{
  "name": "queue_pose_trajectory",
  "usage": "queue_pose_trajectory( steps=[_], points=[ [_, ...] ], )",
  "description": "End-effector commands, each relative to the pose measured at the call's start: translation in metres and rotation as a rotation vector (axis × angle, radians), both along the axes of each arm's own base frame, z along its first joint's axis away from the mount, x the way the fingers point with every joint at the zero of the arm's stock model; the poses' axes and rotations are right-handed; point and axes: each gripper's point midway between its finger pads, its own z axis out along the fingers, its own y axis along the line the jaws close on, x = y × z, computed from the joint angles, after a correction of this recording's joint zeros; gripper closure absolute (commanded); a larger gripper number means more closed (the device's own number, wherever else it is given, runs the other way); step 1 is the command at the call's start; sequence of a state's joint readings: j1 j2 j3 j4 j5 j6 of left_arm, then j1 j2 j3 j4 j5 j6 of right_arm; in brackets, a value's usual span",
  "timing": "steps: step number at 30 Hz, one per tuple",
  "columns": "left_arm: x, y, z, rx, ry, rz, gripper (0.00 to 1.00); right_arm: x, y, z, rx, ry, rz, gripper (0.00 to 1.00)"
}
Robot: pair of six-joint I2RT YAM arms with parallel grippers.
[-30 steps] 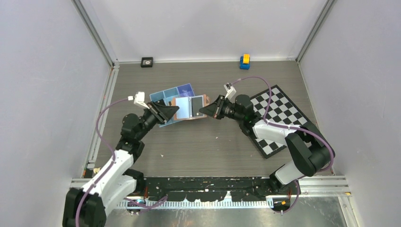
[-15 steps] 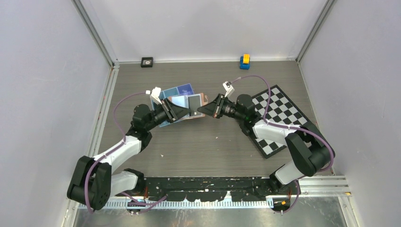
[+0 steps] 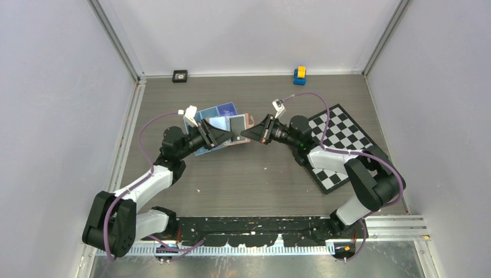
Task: Take the credit cards out of the card holder
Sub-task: Remove the credit card from the card holder.
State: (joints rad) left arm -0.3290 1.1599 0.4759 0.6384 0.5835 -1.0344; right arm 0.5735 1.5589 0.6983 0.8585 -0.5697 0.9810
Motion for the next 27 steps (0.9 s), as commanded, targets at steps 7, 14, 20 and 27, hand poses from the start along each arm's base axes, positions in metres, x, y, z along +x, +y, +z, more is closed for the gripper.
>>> queue_pose_trajectory(
  steps=[7,14,20,27],
  points=[
    [0.004,0.001,0.013,0.021,-0.044,0.017,0.55,-0.006,0.008,0.039,0.086,-0.105,0.056,1.00],
    [0.005,0.008,0.013,0.047,-0.053,0.062,0.55,-0.005,0.007,0.039,0.081,-0.105,0.049,1.00],
    [0.001,0.005,0.021,0.017,-0.086,0.039,0.62,-0.007,0.010,0.038,0.085,-0.098,0.066,1.00],
    [-0.006,-0.009,0.035,-0.089,-0.115,-0.070,0.75,-0.009,0.014,0.038,0.101,-0.088,0.098,1.00]
  ],
)
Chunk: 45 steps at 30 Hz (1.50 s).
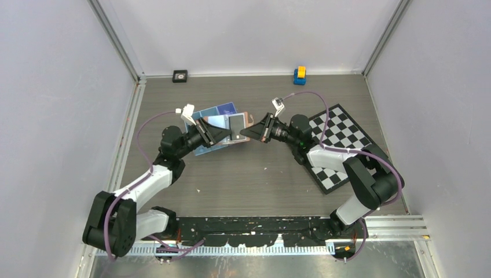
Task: Take the credit cards out of the card holder
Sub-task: Remove the credit card from the card holder.
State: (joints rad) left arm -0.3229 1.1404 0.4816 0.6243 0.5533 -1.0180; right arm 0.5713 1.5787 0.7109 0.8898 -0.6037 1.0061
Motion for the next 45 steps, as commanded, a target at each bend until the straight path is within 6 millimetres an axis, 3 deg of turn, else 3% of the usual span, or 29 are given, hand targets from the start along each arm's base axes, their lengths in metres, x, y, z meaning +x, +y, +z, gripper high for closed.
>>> queue_pose_trajectory(
  steps=[1,7,16,20,25,29,39,45],
  points=[
    [-0.012,-0.015,0.032,-0.110,-0.102,-0.118,0.77,-0.007,0.011,0.035,0.082,-0.090,0.069,1.00],
    [-0.018,-0.016,0.045,-0.161,-0.153,-0.148,0.88,-0.002,0.013,0.027,0.065,-0.057,0.066,1.00],
    [-0.025,-0.015,0.053,-0.168,-0.189,-0.160,0.89,0.001,0.017,0.020,0.061,-0.023,0.076,0.99],
    [-0.024,-0.017,0.051,-0.169,-0.175,-0.175,0.86,-0.004,0.018,0.027,0.093,-0.035,0.105,0.99],
    [-0.019,-0.021,0.041,-0.161,-0.127,-0.187,0.80,-0.014,0.016,0.042,0.152,-0.071,0.141,0.99],
    [-0.010,-0.021,0.022,-0.116,-0.040,-0.164,0.77,-0.019,0.014,0.051,0.180,-0.094,0.155,0.99],
    [0.001,-0.009,-0.002,0.021,0.031,-0.056,0.71,-0.020,0.013,0.053,0.181,-0.094,0.154,1.00],
    [0.001,-0.005,-0.003,0.057,0.025,-0.029,0.66,-0.017,0.015,0.049,0.169,-0.078,0.153,1.00]
  ],
)
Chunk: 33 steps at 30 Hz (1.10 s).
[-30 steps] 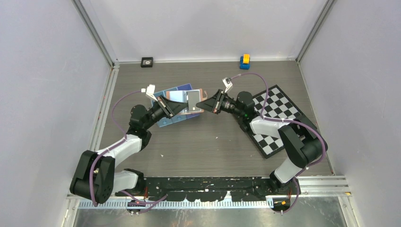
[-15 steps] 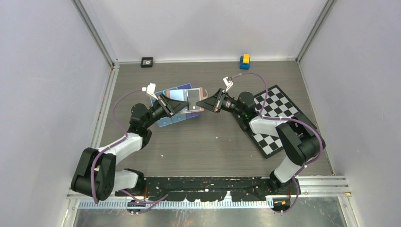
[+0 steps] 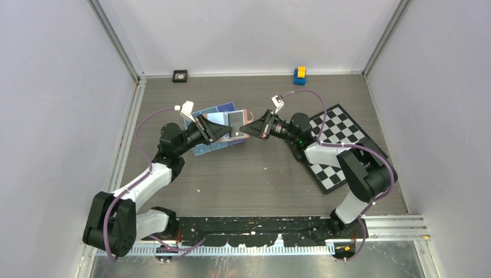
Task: Take the credit cards out of the card holder
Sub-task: Remove the credit card from the card holder.
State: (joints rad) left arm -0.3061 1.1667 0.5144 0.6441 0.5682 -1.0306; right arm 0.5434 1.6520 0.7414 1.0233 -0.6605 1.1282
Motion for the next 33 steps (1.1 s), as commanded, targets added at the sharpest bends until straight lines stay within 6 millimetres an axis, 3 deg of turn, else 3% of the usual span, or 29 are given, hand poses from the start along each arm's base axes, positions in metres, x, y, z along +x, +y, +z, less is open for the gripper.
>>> queue_pose_trajectory(
  steps=[1,6,12,21,28,33],
  points=[
    [-0.007,-0.005,-0.012,0.081,0.033,-0.027,0.63,-0.025,0.014,0.035,0.077,-0.113,0.109,1.00],
    [-0.009,-0.003,-0.010,0.088,0.017,-0.017,0.50,-0.022,0.014,0.032,0.060,-0.107,0.099,1.00],
    [-0.008,-0.004,-0.014,0.099,0.029,-0.020,0.52,-0.022,0.013,0.032,0.053,-0.108,0.092,0.99],
    [-0.006,0.011,-0.020,0.215,0.016,0.080,0.49,-0.020,0.014,0.024,-0.012,-0.114,0.060,1.00],
    [-0.008,-0.001,-0.020,0.215,0.015,0.030,0.59,-0.023,0.018,0.023,-0.016,-0.119,0.079,0.99],
    [-0.020,-0.019,0.007,0.057,-0.079,-0.082,0.74,-0.020,0.019,0.017,-0.040,-0.098,0.071,0.99]
  ],
)
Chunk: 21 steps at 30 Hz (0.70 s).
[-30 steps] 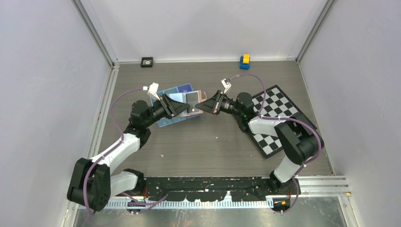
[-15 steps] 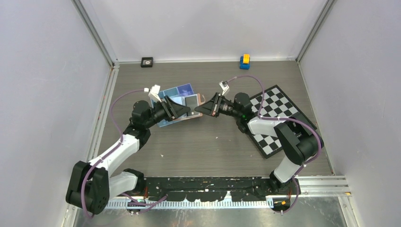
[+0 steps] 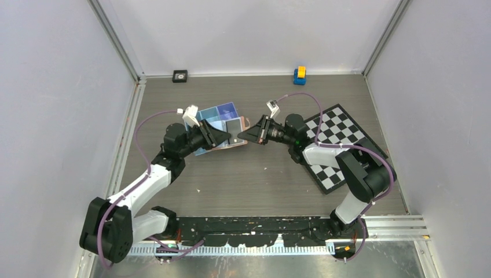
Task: Take the credit cards out of the card holder
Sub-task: Remove the credit card from the card holder.
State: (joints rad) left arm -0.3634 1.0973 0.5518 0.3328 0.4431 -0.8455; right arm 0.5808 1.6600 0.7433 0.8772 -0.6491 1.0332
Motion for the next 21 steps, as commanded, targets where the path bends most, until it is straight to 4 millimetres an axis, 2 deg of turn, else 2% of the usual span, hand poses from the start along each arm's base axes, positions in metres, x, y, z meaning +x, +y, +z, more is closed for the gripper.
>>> queue_pose_trajectory(
  steps=[1,3,6,12,17,21],
  points=[
    [-0.014,-0.025,0.043,-0.166,-0.131,-0.156,0.76,-0.009,0.010,0.048,0.072,-0.125,0.052,0.98],
    [-0.018,-0.028,0.048,-0.195,-0.143,-0.191,0.82,-0.004,0.011,0.043,0.059,-0.097,0.046,0.97],
    [-0.022,-0.030,0.056,-0.226,-0.164,-0.216,0.84,0.001,0.012,0.036,0.065,-0.062,0.050,0.97],
    [-0.027,-0.029,0.065,-0.255,-0.211,-0.224,0.86,0.007,0.008,0.037,0.126,-0.020,0.057,0.97],
    [-0.033,-0.029,0.076,-0.301,-0.251,-0.252,0.92,0.009,0.005,0.041,0.150,-0.011,0.059,0.94],
    [-0.032,-0.033,0.074,-0.311,-0.233,-0.273,0.96,0.008,0.005,0.043,0.159,-0.014,0.067,0.94]
  ],
)
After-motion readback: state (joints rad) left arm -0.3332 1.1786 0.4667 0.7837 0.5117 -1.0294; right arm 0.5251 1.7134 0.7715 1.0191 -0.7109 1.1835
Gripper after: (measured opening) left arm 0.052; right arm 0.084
